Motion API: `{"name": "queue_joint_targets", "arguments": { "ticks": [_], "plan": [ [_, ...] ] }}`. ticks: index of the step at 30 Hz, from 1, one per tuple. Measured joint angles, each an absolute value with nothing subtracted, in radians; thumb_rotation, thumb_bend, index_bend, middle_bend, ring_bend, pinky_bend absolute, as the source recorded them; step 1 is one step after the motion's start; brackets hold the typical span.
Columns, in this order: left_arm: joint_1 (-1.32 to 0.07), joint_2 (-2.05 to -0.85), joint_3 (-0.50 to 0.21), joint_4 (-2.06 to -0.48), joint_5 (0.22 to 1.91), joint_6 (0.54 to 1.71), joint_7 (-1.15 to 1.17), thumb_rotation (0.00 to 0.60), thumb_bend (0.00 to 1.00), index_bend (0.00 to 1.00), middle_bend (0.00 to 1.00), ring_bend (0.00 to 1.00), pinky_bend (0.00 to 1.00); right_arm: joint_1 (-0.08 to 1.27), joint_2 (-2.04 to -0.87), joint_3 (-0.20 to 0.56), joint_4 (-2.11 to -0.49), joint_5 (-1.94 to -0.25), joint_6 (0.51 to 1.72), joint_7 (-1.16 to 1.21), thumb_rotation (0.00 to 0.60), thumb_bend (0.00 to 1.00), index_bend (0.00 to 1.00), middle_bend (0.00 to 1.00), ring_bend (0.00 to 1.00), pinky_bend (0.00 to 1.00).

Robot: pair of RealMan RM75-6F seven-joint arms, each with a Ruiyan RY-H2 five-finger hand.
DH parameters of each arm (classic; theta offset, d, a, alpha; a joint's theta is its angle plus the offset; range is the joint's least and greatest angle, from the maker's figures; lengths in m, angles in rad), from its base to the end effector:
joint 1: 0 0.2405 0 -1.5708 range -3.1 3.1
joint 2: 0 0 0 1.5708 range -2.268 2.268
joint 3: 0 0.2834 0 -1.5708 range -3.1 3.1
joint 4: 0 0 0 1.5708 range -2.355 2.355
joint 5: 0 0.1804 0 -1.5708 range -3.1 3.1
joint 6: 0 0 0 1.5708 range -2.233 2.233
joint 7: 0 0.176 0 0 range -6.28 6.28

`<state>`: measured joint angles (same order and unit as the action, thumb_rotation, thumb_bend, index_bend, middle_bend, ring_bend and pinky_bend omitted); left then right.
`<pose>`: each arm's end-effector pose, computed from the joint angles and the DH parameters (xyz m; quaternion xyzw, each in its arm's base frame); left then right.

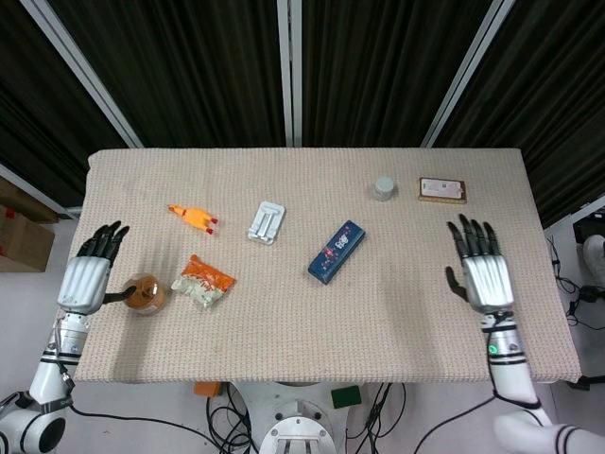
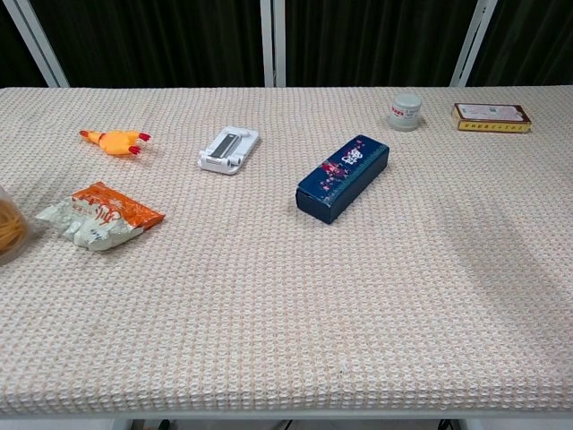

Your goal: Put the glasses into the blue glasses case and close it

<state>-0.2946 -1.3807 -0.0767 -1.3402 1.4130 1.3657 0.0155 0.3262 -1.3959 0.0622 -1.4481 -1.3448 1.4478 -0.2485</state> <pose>-0.3182 0.2902 0.1211 -0.6233 -0.3694 -0.3995 0.5617 -0.2958 -0.2923 0.1190 0.6247 -0.3257 0.3808 0.5989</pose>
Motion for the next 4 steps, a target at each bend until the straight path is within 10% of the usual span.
{"name": "queue_joint_targets", "arguments": {
  "ticks": [4],
  "plan": [
    [-0.273, -1.364, -0.066, -1.358, 1.414, 1.379, 0.033, 0.565, 0.04, 0.05, 0.0, 0.03, 0.2, 0.209, -1.302, 0.014, -1.49, -1.302, 1.465, -0.233, 0.6, 0.44, 0.0, 0.0, 0.0, 0.0]
  ]
}}
